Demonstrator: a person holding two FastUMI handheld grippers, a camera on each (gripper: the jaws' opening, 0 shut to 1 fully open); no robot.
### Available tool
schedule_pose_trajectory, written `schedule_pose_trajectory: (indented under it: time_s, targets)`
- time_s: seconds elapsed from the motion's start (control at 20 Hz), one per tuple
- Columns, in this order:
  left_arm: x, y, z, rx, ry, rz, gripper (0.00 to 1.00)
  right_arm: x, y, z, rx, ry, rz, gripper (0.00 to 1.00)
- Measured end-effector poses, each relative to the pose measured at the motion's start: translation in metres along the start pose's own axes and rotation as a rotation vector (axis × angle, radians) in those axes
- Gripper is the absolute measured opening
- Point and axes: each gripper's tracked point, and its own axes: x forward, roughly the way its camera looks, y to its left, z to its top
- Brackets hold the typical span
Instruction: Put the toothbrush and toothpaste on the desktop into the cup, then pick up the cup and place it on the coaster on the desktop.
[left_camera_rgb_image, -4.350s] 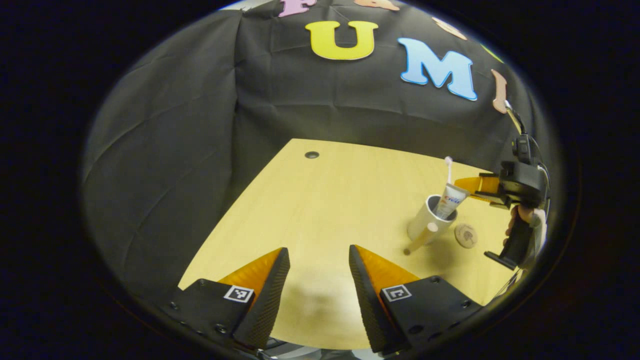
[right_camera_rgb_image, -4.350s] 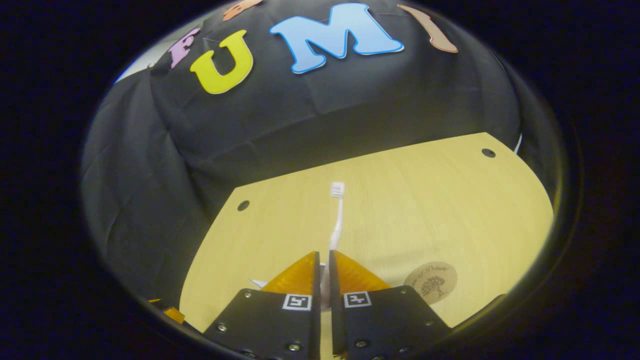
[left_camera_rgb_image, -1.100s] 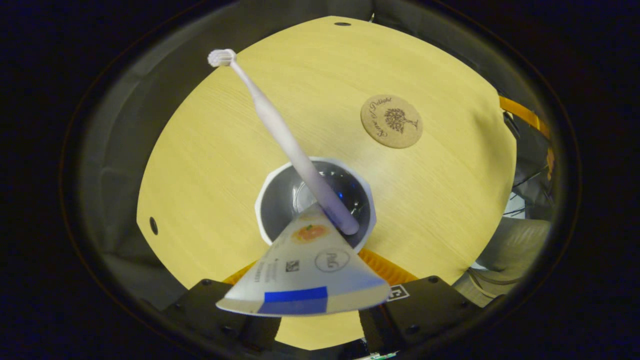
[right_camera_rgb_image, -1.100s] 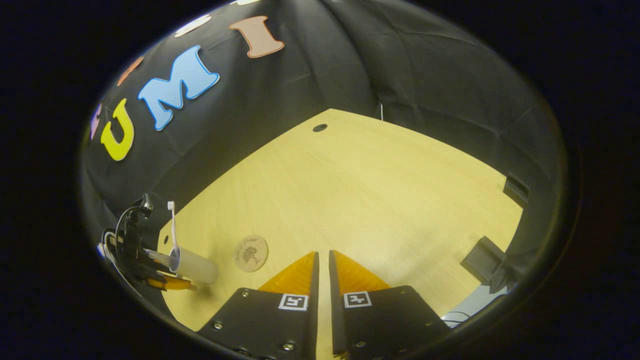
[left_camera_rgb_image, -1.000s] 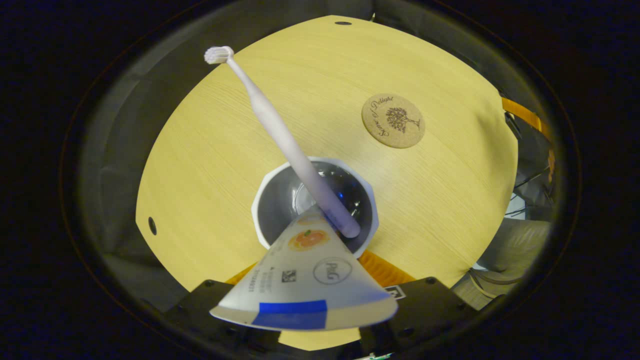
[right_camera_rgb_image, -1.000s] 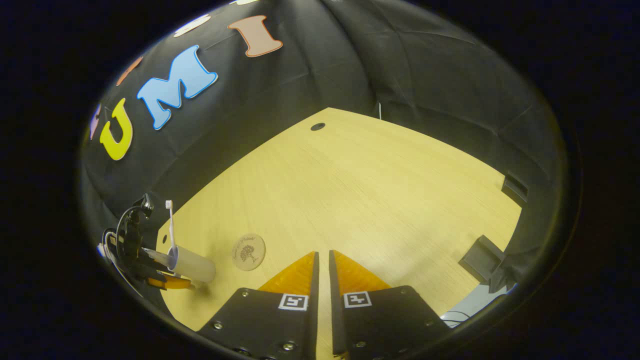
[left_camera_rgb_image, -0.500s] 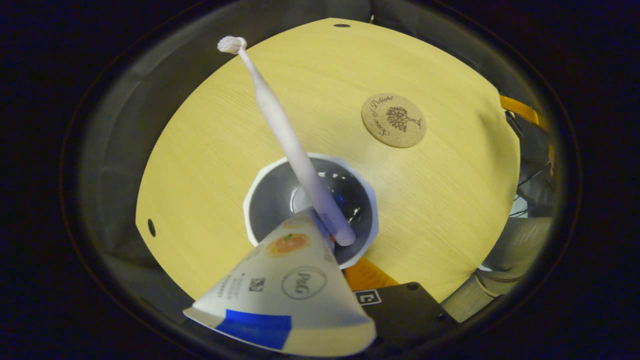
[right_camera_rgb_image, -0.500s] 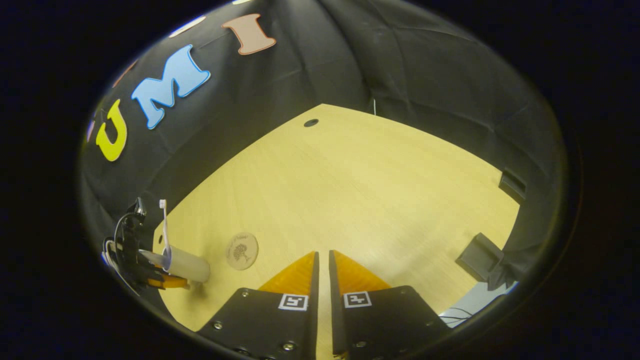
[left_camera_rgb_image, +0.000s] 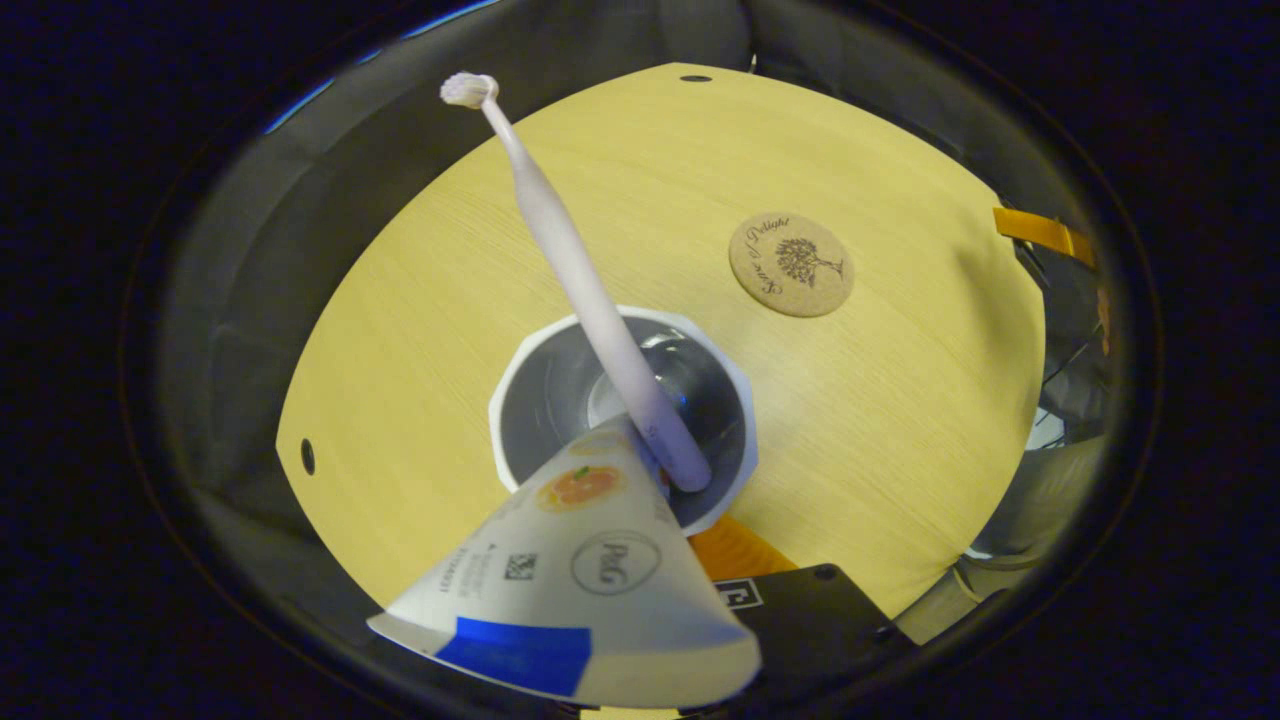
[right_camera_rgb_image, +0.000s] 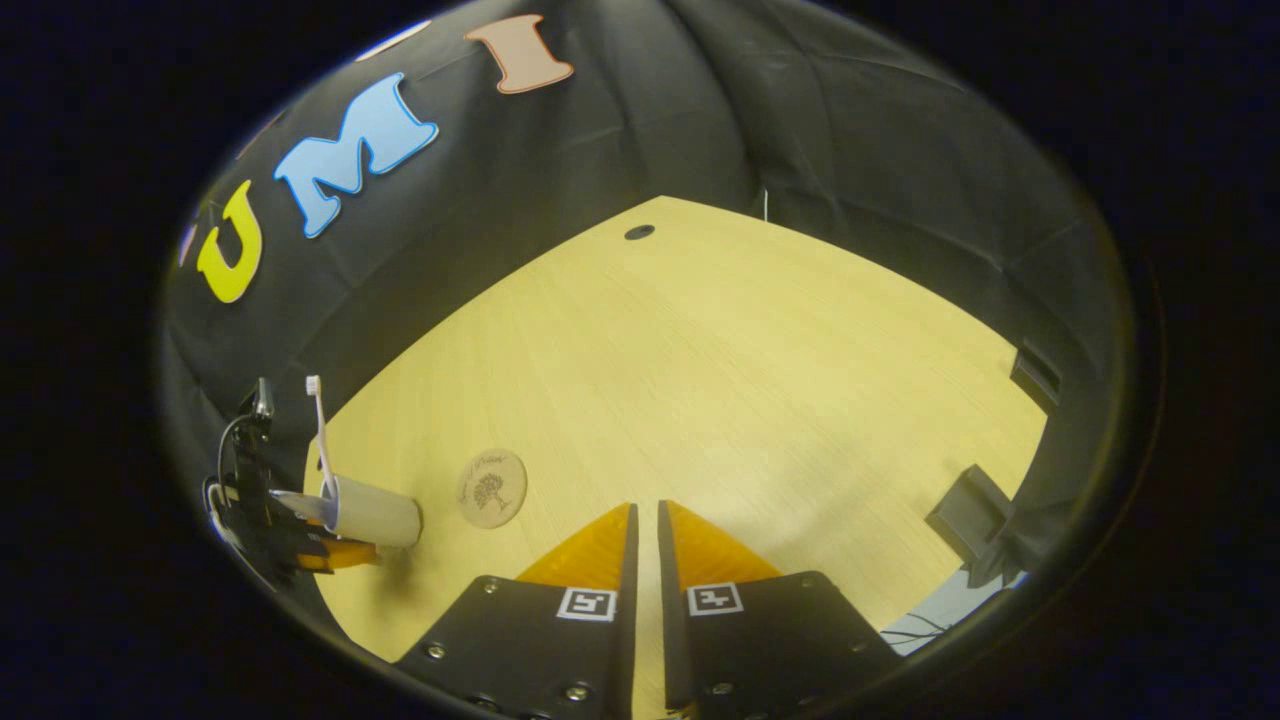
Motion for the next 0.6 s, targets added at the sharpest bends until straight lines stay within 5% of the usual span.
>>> schedule_pose_trajectory:
  time_s: [0.6]
  targets:
    - [-0.021, -0.003, 0.018, 0.02, -0.124, 0.037, 0.33, -0.008, 0.0, -0.008, -0.011, 0.002, -0.014, 0.12]
